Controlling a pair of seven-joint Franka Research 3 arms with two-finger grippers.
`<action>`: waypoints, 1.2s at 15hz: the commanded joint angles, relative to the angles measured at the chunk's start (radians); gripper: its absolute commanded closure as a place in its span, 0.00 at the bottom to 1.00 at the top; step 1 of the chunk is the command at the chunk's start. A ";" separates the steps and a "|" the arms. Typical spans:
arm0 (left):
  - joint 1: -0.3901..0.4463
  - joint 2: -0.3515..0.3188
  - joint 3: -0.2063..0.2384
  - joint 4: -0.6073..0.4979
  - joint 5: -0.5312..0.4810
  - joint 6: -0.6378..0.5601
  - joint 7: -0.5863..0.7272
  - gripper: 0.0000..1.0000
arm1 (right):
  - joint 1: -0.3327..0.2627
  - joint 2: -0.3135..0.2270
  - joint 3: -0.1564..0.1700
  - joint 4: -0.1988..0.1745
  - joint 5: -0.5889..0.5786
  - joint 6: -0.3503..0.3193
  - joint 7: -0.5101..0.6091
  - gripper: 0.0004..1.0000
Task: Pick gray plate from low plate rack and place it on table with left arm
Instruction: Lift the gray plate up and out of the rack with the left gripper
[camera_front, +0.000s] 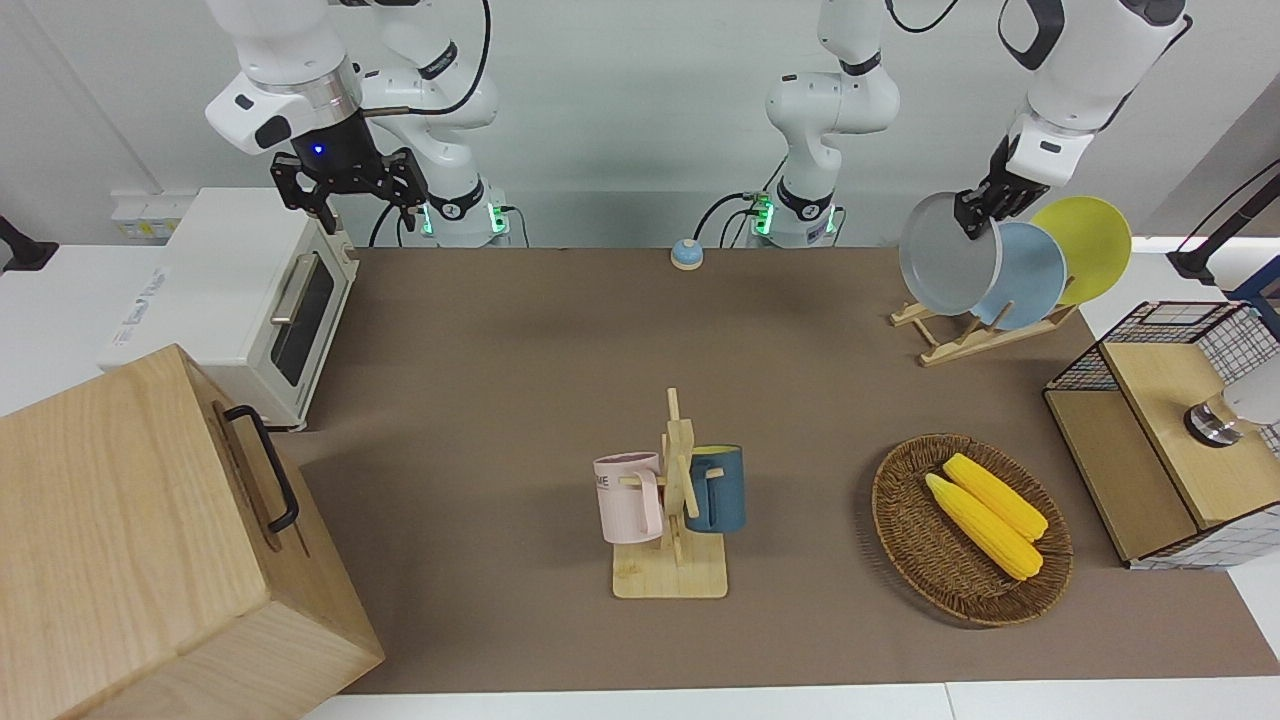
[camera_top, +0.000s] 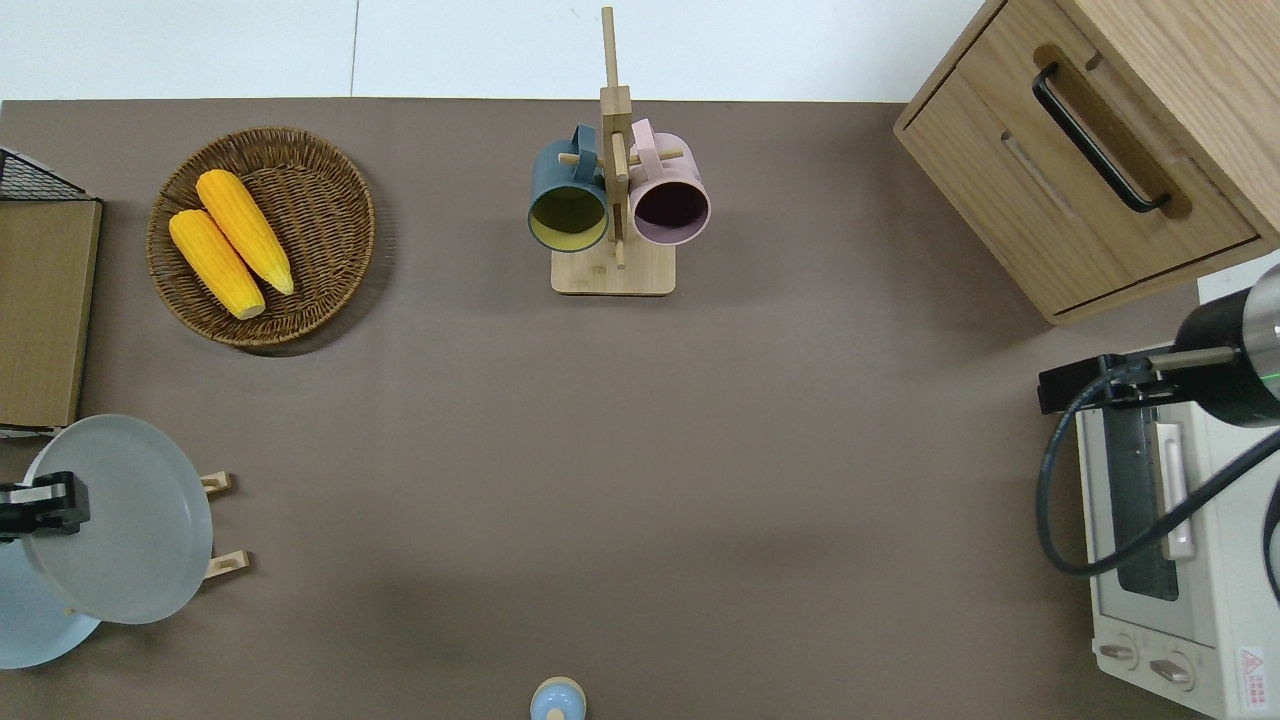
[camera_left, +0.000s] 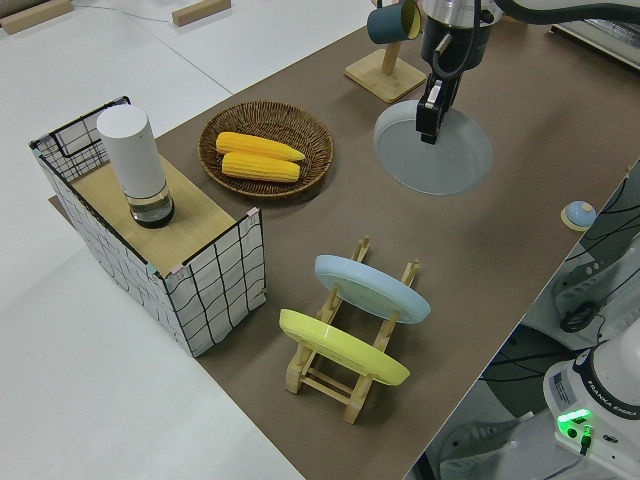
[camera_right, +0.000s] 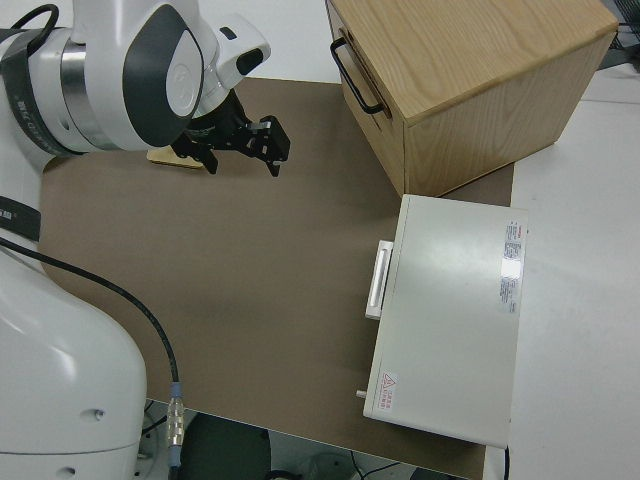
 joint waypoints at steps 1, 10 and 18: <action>-0.014 0.001 -0.053 0.043 -0.052 -0.040 -0.131 0.91 | -0.025 -0.002 0.018 0.007 0.019 -0.015 0.009 0.01; -0.017 0.072 -0.092 -0.009 -0.322 0.016 -0.120 0.92 | -0.025 -0.002 0.018 0.007 0.019 -0.015 0.009 0.01; -0.072 0.092 -0.095 -0.191 -0.371 0.156 -0.064 0.97 | -0.025 -0.002 0.018 0.007 0.019 -0.015 0.009 0.01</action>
